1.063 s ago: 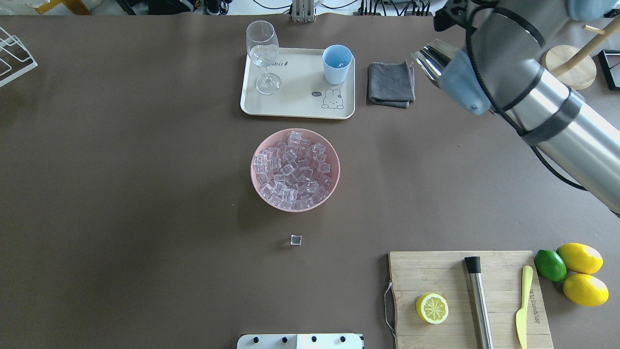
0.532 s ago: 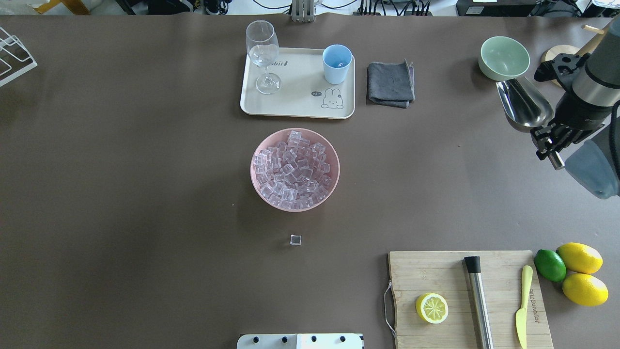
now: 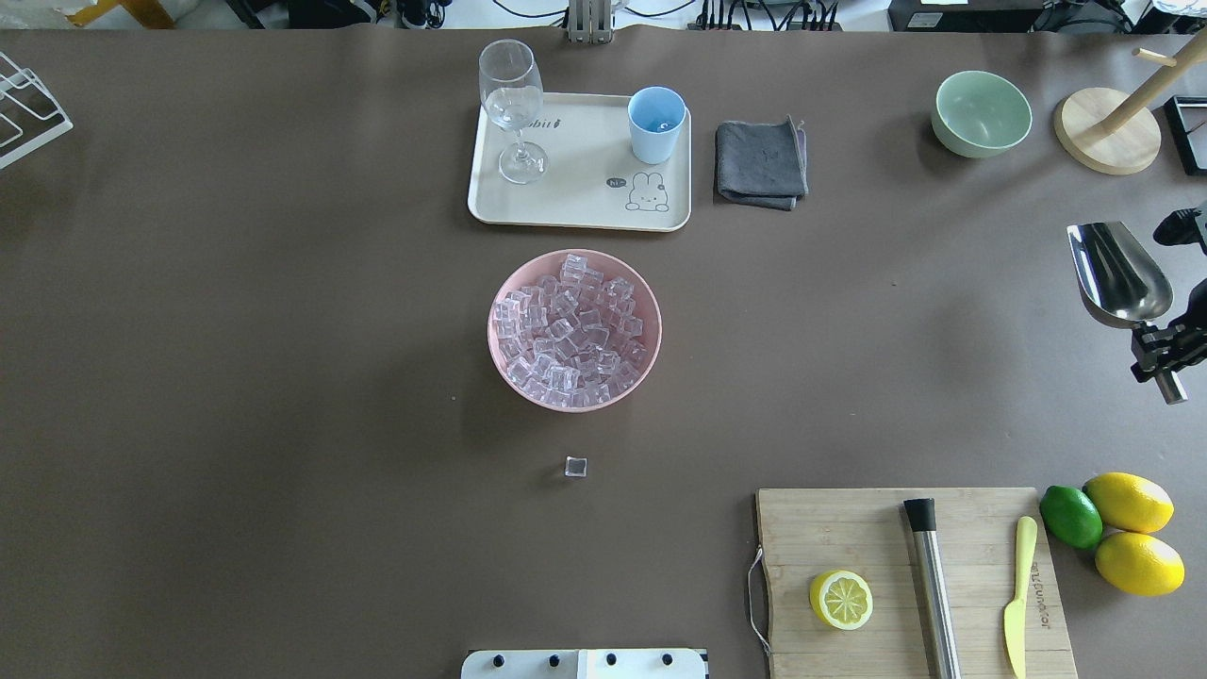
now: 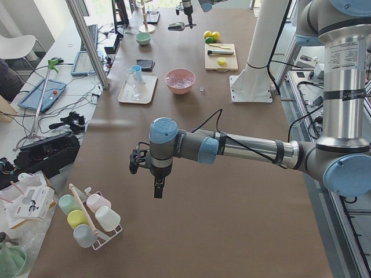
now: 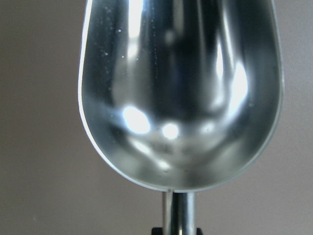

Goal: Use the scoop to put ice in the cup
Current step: 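Carry the empty scoop back beside the green bowl with the right gripper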

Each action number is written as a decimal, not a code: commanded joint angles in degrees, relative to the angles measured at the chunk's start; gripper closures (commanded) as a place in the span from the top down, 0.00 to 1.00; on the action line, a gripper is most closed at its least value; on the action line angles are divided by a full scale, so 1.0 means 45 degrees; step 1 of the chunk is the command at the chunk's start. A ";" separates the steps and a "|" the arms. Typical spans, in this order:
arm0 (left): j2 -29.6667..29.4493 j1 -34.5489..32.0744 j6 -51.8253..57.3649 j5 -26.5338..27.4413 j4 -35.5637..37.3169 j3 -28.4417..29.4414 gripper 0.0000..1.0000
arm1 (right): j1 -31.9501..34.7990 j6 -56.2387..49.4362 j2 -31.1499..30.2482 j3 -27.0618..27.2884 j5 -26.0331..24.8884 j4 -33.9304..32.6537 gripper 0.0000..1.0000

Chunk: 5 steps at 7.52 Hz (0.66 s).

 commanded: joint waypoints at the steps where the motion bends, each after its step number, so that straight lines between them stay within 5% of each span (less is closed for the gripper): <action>1: -0.0038 0.0027 0.0000 -0.0021 -0.0048 -0.0018 0.99 | 0.0051 -0.0009 -0.0312 -0.0827 0.0277 0.0836 0.00; 5: -0.0136 0.0183 0.0000 -0.0021 -0.0068 0.0041 0.99 | 0.0188 0.0030 -0.0294 -0.1276 0.0843 0.1010 0.00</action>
